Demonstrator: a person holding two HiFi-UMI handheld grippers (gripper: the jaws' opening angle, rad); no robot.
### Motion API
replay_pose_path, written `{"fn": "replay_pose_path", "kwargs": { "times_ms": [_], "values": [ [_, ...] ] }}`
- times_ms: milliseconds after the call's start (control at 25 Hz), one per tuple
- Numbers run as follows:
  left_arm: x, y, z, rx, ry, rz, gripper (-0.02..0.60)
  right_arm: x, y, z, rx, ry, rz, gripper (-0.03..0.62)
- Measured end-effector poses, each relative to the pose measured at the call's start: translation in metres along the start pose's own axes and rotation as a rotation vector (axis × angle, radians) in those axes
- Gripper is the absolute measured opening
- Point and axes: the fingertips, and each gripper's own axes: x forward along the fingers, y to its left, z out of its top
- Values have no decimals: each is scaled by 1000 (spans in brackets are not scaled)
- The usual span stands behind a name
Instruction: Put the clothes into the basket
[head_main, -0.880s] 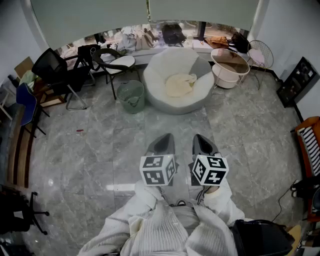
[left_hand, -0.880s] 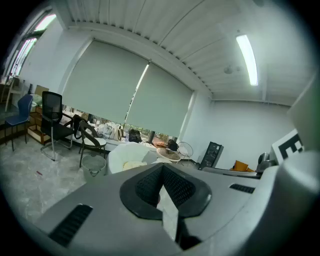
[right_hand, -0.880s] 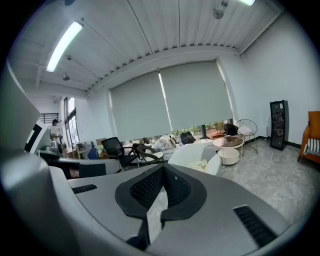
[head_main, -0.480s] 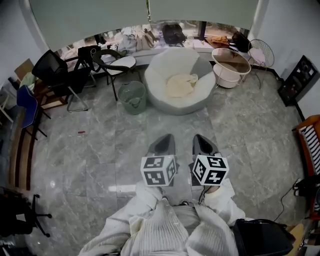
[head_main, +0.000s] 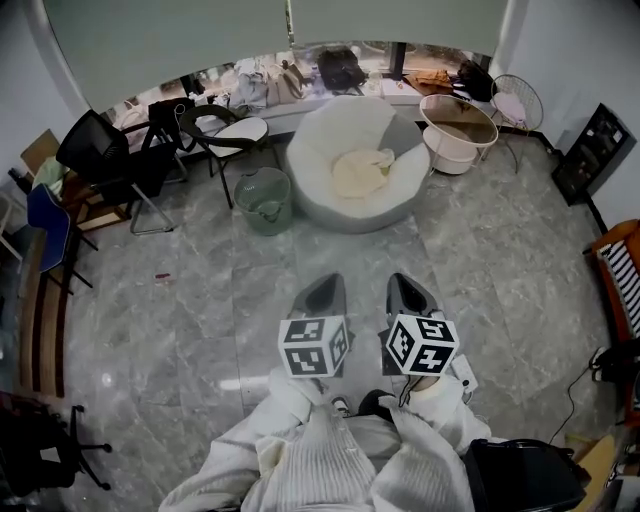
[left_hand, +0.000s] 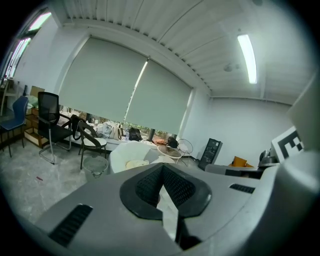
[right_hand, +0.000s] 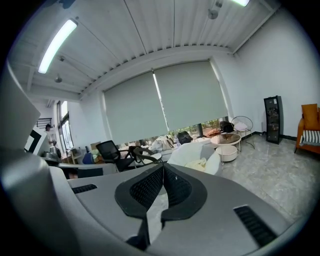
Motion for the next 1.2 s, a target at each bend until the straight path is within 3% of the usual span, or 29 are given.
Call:
{"fn": "replay_pose_path", "kwargs": {
  "times_ms": [520,1200],
  "values": [
    [42,24,0,-22,28,4,-5,46,-21,-3,-7,43,-44,25],
    [193,61,65,-29,12,85,-5,207,-75,53,-17,87,38,25]
  ]
}}
